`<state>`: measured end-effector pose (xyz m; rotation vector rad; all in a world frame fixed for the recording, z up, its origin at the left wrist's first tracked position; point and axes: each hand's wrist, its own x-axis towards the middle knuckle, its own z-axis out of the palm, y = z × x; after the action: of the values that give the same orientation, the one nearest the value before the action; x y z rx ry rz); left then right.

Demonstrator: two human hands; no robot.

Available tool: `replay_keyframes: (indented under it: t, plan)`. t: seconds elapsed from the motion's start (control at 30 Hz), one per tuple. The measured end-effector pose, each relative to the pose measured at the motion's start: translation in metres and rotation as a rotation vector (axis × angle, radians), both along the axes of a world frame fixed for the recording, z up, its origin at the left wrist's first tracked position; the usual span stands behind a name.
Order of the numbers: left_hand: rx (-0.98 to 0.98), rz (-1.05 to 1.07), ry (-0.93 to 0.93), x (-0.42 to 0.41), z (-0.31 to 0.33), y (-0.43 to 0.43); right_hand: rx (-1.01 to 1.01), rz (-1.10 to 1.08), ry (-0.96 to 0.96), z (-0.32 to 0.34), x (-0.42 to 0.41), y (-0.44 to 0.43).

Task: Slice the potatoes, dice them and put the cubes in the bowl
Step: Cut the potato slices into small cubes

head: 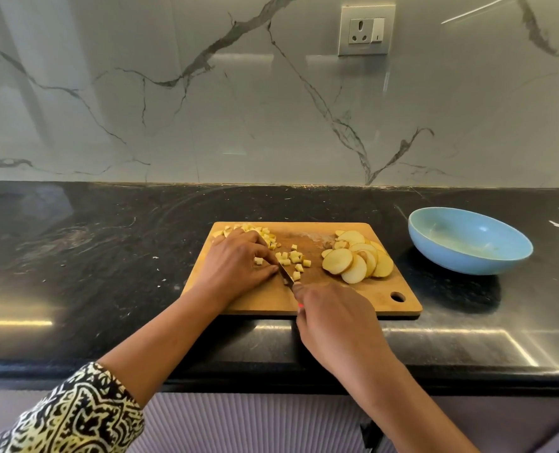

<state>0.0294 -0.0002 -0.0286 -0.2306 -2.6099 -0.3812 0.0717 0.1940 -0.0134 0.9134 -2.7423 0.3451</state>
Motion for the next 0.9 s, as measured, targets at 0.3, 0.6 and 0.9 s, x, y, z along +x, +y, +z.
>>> replay_keyframes:
  t: [0.3,0.6,0.9]
  plan:
    - [0.072,-0.133,-0.006,0.006,-0.001,0.000,-0.067,-0.049,-0.017,-0.003,-0.005,-0.006]
    - [-0.002,-0.106,-0.019,0.003,-0.001,0.001,0.007,-0.051,-0.001,-0.005,-0.001,0.000]
    - [0.111,-0.283,0.066,0.012,0.000,0.003,-0.263,-0.041,-0.249,-0.011,-0.009,0.008]
